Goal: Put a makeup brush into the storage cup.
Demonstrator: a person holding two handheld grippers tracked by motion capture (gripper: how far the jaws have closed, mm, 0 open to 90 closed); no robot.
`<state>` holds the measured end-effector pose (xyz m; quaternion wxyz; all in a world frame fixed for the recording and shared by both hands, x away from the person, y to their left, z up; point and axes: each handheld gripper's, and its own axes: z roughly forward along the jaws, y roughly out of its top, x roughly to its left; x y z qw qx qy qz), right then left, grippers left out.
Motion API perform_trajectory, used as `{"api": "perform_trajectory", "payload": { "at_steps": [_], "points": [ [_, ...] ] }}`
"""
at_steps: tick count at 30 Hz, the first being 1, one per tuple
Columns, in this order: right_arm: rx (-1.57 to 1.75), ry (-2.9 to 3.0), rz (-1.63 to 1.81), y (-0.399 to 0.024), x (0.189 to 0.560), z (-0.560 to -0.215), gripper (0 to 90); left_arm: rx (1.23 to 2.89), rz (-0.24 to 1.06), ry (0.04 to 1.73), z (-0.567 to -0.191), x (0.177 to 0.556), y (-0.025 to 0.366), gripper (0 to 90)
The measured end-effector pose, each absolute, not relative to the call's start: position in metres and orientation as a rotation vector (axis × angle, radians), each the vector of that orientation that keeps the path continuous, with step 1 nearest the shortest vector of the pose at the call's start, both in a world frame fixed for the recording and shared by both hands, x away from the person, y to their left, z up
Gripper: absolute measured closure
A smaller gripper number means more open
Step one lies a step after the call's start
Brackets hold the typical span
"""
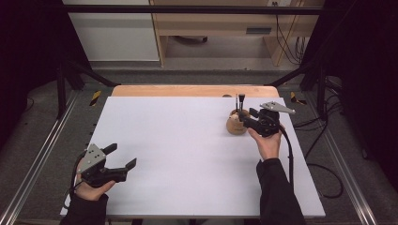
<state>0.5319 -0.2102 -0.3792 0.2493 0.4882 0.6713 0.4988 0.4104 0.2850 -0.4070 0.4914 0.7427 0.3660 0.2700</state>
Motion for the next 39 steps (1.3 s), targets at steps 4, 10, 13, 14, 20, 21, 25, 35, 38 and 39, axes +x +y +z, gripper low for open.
{"api": "perform_trajectory", "payload": {
  "at_steps": [4,10,13,14,20,21,25,35,38,39],
  "points": [
    [1.296,1.831,1.396,-0.212,0.521,-0.376,37.6,1.801,0.658,0.885,-0.407,0.410,0.285,10.1],
    [1.252,1.847,1.426,-0.214,0.505,-0.374,29.4,1.801,0.657,0.885,-0.407,0.410,0.284,10.1],
    [1.236,1.854,1.439,-0.215,0.498,-0.376,26.3,1.802,0.656,0.886,-0.407,0.410,0.285,10.1],
    [1.230,1.863,1.433,-0.215,0.496,-0.376,24.8,1.801,0.656,0.886,-0.407,0.410,0.285,10.0],
    [1.207,1.886,1.434,-0.218,0.482,-0.378,16.9,1.803,0.656,0.888,-0.407,0.410,0.285,10.0],
    [1.198,1.889,1.433,-0.218,0.479,-0.379,16.1,1.802,0.656,0.888,-0.407,0.410,0.285,9.9],
    [1.182,1.882,1.450,-0.222,0.468,-0.380,13.1,1.804,0.656,0.891,-0.407,0.410,0.285,9.8],
    [1.158,1.873,1.447,-0.235,0.442,-0.386,7.9,1.807,0.656,0.892,-0.407,0.411,0.285,9.3],
    [1.147,1.880,1.449,-0.237,0.435,-0.389,7.6,1.799,0.653,0.896,-0.407,0.410,0.285,9.2],
    [1.142,1.886,1.442,-0.238,0.433,-0.390,7.3,1.798,0.653,0.897,-0.407,0.410,0.285,9.3]
  ]
}}
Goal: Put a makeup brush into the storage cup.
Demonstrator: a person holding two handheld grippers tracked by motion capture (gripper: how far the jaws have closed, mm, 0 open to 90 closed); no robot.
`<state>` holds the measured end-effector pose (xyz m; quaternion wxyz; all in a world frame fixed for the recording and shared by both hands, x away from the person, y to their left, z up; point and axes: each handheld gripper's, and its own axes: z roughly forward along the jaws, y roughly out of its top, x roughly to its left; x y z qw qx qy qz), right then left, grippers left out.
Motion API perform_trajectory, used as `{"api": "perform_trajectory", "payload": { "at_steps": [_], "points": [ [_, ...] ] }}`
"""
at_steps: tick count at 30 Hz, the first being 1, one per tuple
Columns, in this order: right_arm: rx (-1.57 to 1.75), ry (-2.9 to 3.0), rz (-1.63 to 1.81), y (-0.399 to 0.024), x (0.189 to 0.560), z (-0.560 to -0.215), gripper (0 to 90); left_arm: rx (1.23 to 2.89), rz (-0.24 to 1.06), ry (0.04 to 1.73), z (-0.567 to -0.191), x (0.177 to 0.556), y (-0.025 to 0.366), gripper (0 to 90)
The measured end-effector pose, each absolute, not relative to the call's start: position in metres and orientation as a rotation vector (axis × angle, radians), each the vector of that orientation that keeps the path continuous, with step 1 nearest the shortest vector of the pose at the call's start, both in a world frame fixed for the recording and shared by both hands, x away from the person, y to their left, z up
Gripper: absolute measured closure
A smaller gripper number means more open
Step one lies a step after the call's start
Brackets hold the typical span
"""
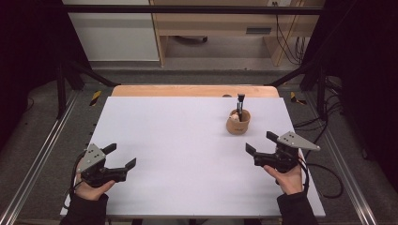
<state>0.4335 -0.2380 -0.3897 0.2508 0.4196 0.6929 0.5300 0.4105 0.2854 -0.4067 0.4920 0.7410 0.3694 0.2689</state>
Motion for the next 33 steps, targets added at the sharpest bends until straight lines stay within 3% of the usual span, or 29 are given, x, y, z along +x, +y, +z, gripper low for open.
{"api": "perform_trajectory", "payload": {
  "at_steps": [33],
  "points": [
    [1.126,1.939,1.376,-0.255,0.410,-0.412,3.1,1.787,0.647,0.902,-0.406,0.410,0.289,8.8]
  ]
}}
